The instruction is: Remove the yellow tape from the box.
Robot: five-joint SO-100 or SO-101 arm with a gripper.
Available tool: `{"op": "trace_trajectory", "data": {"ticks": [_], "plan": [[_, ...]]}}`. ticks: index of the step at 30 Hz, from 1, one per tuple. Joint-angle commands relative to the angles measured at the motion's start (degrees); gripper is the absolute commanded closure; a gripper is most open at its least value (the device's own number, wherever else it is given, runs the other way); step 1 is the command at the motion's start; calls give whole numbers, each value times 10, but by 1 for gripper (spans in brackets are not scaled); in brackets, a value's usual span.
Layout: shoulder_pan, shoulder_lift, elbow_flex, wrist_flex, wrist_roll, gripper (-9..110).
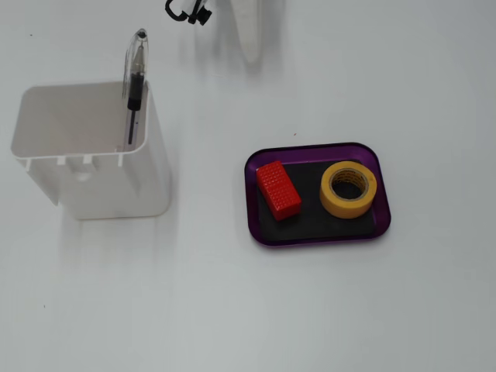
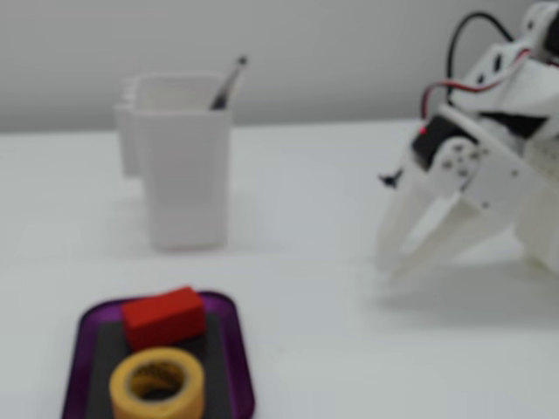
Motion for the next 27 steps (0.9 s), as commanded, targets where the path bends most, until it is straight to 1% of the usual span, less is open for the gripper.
{"op": "trace_trajectory", "data": {"ticks": [1,13,24,27], "plan": [[4,45,-4,-9,0,101],[4,45,-11,-9,0,101],[6,35,-138,0,-2,101],[6,34,-146,0,-54,101]]}}
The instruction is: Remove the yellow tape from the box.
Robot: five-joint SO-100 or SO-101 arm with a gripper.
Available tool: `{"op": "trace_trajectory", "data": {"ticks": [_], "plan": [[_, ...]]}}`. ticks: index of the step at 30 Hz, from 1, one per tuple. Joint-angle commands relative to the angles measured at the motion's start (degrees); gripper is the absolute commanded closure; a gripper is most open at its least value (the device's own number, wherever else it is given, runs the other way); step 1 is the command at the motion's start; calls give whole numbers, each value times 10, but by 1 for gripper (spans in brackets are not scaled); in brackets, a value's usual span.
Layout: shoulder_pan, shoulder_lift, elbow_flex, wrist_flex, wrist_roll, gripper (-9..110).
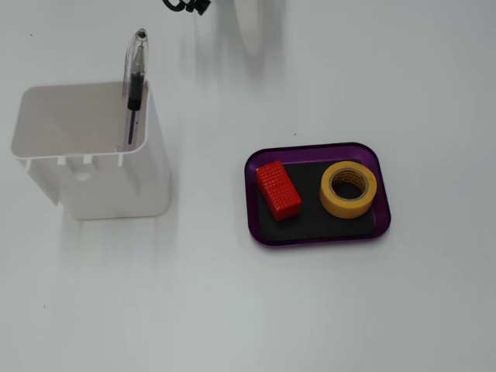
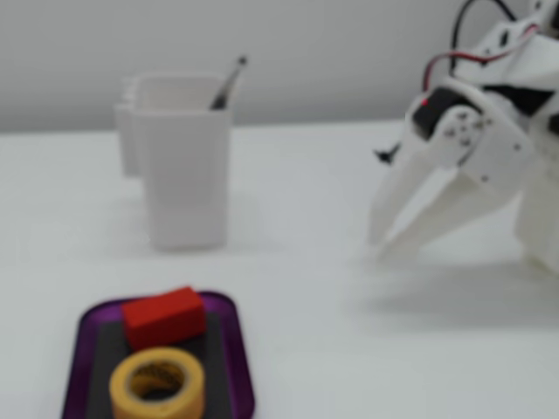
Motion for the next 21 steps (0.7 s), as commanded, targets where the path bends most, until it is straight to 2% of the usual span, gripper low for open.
{"op": "trace_trajectory", "data": {"ticks": [1,4,10,15,21], "plan": [[7,34,-33,0,-66,101],[7,33,-34,0,-130,101],[7,-47,-87,-9,-141,100],[-2,-259,-237,-5,-134,93],[-41,-540,-454,34,-142,92]]}}
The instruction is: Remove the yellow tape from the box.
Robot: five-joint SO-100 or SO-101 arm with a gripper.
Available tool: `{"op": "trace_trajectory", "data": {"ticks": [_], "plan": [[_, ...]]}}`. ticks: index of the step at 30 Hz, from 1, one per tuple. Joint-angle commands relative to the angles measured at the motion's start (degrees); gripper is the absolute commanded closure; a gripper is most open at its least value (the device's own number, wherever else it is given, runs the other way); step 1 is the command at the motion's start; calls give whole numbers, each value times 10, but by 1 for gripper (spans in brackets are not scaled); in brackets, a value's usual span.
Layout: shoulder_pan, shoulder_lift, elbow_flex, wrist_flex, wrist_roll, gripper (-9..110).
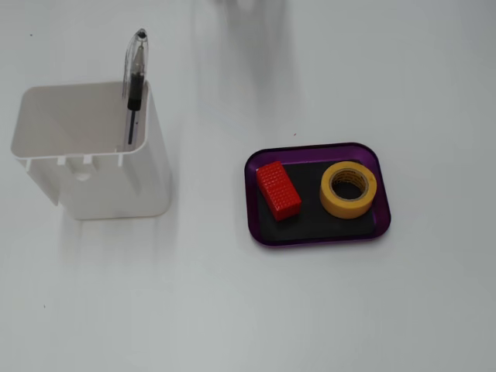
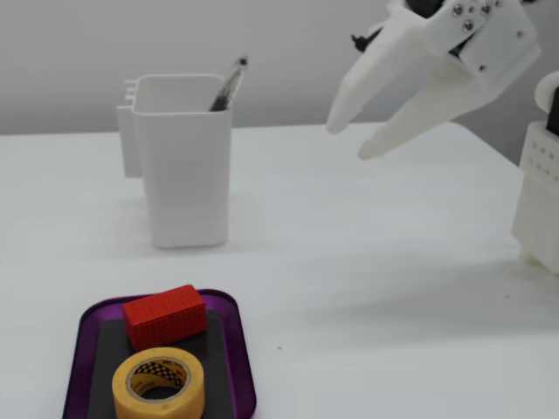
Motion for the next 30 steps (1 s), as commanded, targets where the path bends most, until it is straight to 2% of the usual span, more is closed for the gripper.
{"op": "trace_trajectory", "data": {"ticks": [1,5,12,22,30], "plan": [[-39,-164,-151,36,-6,92],[-96,-309,-285,61,-7,92],[-108,-512,-442,66,-8,87],[-110,-690,-549,58,-6,86],[-110,-760,-590,27,-4,86]]}}
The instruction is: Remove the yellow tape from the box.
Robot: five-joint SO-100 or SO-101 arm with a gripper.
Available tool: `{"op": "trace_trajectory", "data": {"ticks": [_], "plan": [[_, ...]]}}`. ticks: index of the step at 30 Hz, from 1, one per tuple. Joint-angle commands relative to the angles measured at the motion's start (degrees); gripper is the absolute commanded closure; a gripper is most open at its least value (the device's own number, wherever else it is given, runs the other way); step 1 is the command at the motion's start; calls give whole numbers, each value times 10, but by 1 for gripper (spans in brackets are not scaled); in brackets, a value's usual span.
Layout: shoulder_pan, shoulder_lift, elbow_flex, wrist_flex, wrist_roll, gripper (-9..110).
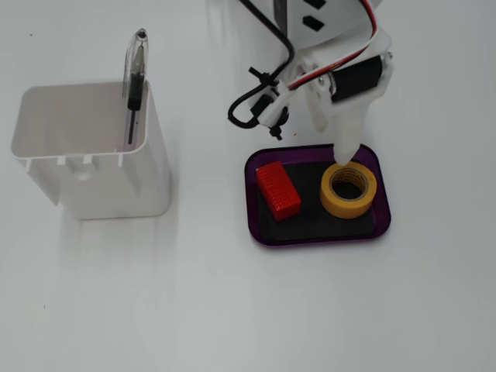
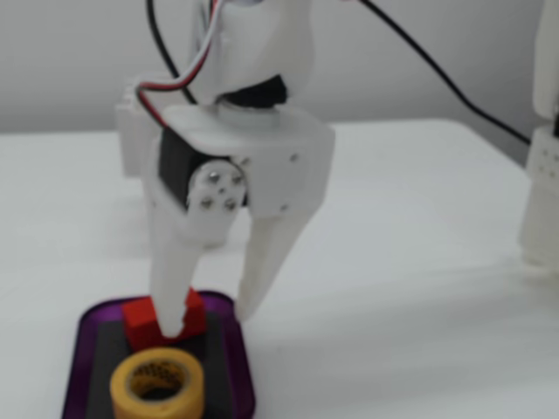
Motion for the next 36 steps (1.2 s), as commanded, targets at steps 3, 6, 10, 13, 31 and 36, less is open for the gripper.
{"op": "trace_trajectory", "data": {"ticks": [3,6,10,13,31,36], "plan": [[-5,-11,-23,-34,1,86],[-5,-12,-23,-36,1,86],[-5,-13,-19,-57,1,86],[-5,-14,-16,-59,2,86],[-6,-13,62,-128,4,91],[-6,-14,80,-148,4,91]]}}
